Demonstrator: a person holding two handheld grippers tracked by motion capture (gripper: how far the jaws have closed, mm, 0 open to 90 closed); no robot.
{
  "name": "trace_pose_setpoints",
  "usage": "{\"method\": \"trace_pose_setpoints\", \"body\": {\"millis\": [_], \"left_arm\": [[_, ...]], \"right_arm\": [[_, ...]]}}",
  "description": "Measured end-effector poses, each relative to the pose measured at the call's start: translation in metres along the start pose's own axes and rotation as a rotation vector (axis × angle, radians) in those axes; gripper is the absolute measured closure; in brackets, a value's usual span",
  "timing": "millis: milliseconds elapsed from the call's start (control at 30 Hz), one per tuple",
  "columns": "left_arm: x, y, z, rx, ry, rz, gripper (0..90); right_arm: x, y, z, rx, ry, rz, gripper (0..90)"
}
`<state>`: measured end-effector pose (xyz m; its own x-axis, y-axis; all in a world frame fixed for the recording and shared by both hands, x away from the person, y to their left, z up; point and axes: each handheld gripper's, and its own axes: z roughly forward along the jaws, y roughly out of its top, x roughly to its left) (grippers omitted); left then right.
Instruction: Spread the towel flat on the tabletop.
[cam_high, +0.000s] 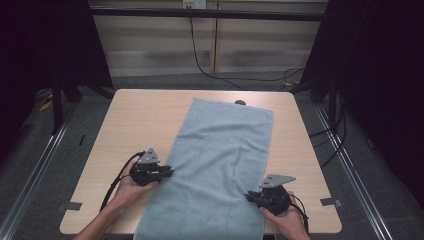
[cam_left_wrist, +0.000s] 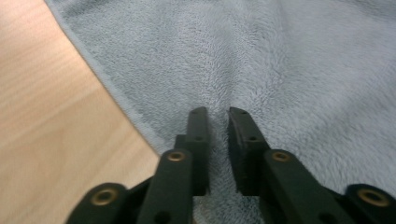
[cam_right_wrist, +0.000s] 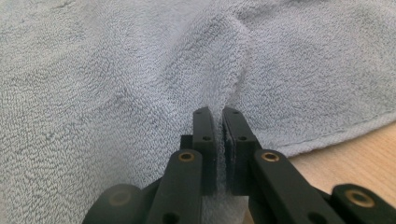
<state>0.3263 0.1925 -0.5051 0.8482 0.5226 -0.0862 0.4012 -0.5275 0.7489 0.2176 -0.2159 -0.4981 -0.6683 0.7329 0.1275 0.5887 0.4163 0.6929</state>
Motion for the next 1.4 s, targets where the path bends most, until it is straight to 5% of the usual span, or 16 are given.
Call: {"method": "trace_pose_setpoints", "body": {"millis": [233, 333, 500, 700, 800, 1000, 1300, 1400], "left_arm": [[-0.022, -0.028, -0.029, -0.008, -0.05, -0.063, 80.2], [-0.037, -0.039, -0.042, 0.008, -0.067, -0.055, 80.2], [-0.061, -0.05, -0.057, 0.032, -0.097, -0.061, 78.5], [-0.072, -0.061, -0.07, 0.04, -0.132, -0.077, 75.3], [-0.064, -0.056, -0.066, 0.027, -0.129, -0.081, 66.2], [-0.041, -0.033, -0.053, -0.03, -0.093, -0.123, 53.1], [-0.008, -0.004, -0.026, -0.059, -0.036, -0.162, 43.4], [0.001, 0.006, -0.025, -0.073, -0.023, -0.203, 43.5]], "right_arm": [[-0.002, -0.002, -0.002, -0.001, 0.006, 0.001, 85.0], [0.001, -0.005, -0.005, 0.002, 0.015, 0.014, 84.6], [0.016, -0.01, -0.01, 0.019, 0.021, -0.017, 84.7], [0.037, -0.021, -0.019, 0.027, 0.05, -0.007, 82.8], [0.041, -0.018, -0.019, 0.005, 0.052, -0.007, 76.0], [0.019, -0.004, -0.022, -0.104, 0.03, 0.068, 65.4], [-0.007, 0.013, -0.009, -0.099, -0.02, 0.087, 49.2], [-0.017, 0.025, -0.005, -0.118, -0.026, 0.098, 48.2]]}}
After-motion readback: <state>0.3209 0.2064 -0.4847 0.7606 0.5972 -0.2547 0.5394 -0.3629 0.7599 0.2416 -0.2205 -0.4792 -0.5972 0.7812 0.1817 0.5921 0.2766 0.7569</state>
